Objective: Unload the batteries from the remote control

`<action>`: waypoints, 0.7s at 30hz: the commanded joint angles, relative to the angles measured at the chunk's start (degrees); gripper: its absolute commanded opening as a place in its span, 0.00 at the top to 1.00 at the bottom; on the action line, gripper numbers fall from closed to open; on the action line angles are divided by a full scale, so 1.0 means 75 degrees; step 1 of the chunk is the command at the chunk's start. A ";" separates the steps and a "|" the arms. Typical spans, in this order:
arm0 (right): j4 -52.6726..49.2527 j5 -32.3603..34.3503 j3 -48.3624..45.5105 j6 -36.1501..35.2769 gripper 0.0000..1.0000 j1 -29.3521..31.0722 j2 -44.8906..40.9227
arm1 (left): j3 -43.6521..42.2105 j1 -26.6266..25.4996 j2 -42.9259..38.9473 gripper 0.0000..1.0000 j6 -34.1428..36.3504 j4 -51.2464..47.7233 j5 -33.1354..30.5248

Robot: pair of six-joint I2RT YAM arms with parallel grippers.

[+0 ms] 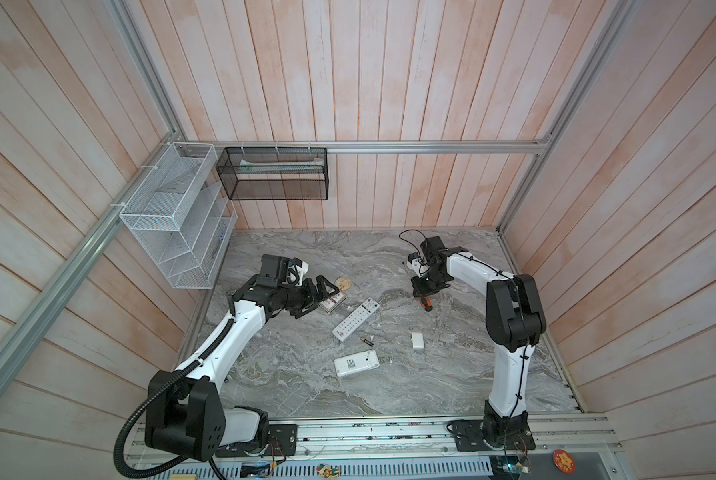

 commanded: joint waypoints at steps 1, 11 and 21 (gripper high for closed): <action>-0.0199 0.0464 0.0025 -0.0165 0.71 0.0003 0.0220 | 0.0198 0.0028 0.0067 0.00 0.0201 -0.0361 -0.0269; 0.0065 0.0634 -0.0087 -0.0028 0.46 -0.0025 -0.0054 | 0.0231 0.0020 -0.0069 0.00 0.0552 -0.0403 -0.0442; 0.1753 0.0961 -0.0126 0.0609 0.02 0.0026 -0.2538 | 0.0111 -0.0072 -0.0192 0.00 0.0875 -0.0111 -0.0471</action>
